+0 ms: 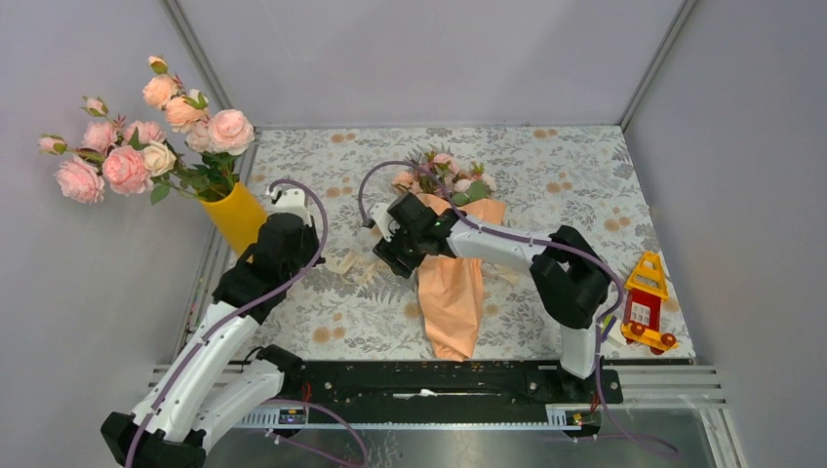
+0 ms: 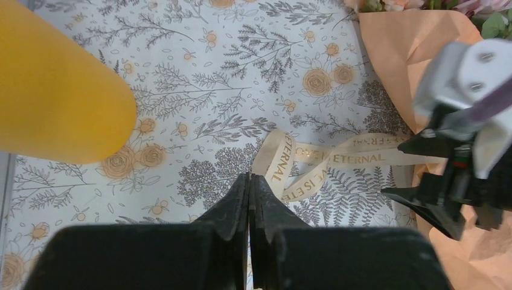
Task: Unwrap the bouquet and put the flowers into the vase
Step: Untie the ribbon from the wrapping paper.
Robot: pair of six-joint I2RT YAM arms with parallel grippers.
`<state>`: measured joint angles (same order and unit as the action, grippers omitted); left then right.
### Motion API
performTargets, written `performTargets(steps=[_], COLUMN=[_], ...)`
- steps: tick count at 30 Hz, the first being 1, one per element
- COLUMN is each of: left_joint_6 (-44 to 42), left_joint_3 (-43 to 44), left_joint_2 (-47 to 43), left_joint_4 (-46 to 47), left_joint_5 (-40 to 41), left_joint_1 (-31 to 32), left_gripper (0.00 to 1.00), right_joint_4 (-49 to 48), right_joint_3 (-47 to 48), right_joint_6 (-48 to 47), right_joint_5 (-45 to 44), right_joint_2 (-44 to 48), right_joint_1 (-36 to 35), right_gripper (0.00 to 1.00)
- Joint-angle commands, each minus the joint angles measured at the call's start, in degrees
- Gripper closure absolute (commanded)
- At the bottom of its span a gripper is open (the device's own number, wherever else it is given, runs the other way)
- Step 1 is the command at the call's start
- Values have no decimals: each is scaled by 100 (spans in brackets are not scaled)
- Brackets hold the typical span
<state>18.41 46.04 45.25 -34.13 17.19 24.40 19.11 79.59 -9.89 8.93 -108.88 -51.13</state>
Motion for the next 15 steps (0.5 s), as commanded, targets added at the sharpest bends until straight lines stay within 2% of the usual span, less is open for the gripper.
performTargets(steps=[1, 10, 15], left_joint_6=[-293, -430, -470], left_joint_3=[333, 393, 305], left_joint_2=[-250, -387, -500], left_joint_4=[66, 94, 172], left_joint_5=[78, 179, 240], left_joint_1=[-41, -58, -85], left_gripper=[100, 100, 100], right_joint_4=[154, 318, 130], right_joint_3=[379, 533, 429], right_joint_6=[-576, -1027, -1168], right_joint_5=[-698, -1451, -1915], right_joint_2=[-316, -760, -817], right_joint_1=[-223, -420, -484], right_gripper=[36, 36, 41])
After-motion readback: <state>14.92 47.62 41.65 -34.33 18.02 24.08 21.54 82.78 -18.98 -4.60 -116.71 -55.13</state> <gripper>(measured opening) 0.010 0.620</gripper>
